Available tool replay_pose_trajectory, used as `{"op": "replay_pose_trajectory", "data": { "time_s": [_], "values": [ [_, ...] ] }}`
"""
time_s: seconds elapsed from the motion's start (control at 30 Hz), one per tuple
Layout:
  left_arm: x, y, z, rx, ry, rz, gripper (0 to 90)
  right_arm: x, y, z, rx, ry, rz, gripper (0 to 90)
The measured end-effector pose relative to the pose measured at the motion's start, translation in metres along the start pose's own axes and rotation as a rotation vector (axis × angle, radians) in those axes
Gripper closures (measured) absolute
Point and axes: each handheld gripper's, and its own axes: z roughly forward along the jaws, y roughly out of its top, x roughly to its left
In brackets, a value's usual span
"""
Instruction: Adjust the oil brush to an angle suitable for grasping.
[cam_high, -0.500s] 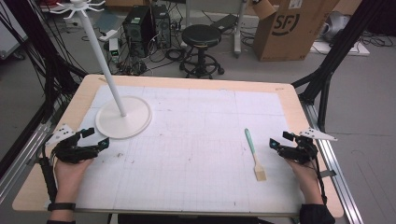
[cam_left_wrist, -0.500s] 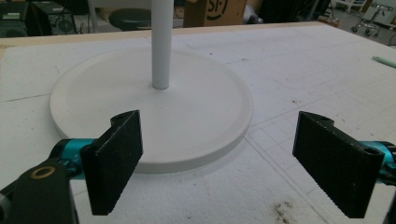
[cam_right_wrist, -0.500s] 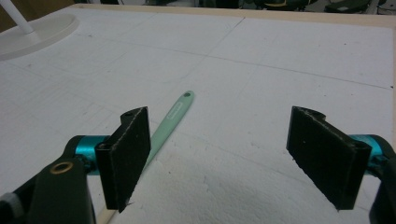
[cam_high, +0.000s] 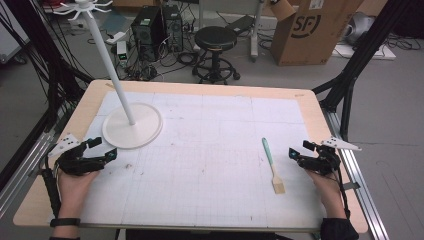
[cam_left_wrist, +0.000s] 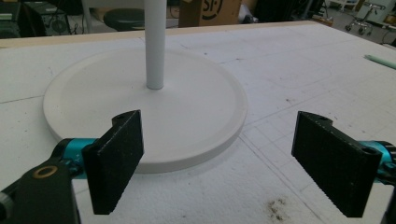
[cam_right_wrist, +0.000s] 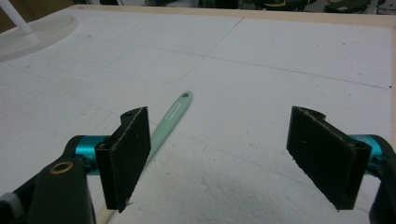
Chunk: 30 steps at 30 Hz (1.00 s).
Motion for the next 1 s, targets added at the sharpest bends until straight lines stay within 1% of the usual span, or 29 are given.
{"op": "replay_pose_trajectory", "data": {
  "time_s": [0.27, 0.47, 0.63, 0.73, 0.8, 0.93, 1.0],
  "values": [
    [-0.0007, 0.0002, 0.0000, -0.008, 0.002, -0.004, 17.4, -0.0007, 0.0004, -0.0015, -0.004, 0.000, 0.002, 21.1],
    [-0.0005, -0.0001, 0.0005, 0.002, 0.000, 0.000, 17.4, -0.0006, 0.0005, -0.0016, -0.004, 0.002, 0.002, 21.2],
    [-0.0007, -0.0003, 0.0016, 0.013, 0.001, 0.000, 17.4, -0.0017, 0.0020, -0.0014, 0.004, 0.014, -0.004, 21.8],
    [-0.0011, -0.0001, 0.0015, 0.007, 0.000, 0.000, 17.4, -0.0014, 0.0055, -0.0028, -0.006, 0.022, -0.008, 22.0],
    [-0.0004, 0.0001, 0.0006, 0.006, -0.001, -0.003, 17.4, 0.0001, 0.0058, -0.0035, 0.003, 0.030, -0.018, 22.2],
    [-0.0003, 0.0001, 0.0003, 0.006, -0.002, -0.002, 17.4, 0.0006, 0.0033, -0.0038, 0.025, 0.031, -0.037, 22.3],
    [-0.0005, 0.0001, 0.0003, 0.006, -0.001, -0.002, 17.4, 0.0009, 0.0024, -0.0046, 0.029, 0.034, -0.036, 22.6]
  ]
}}
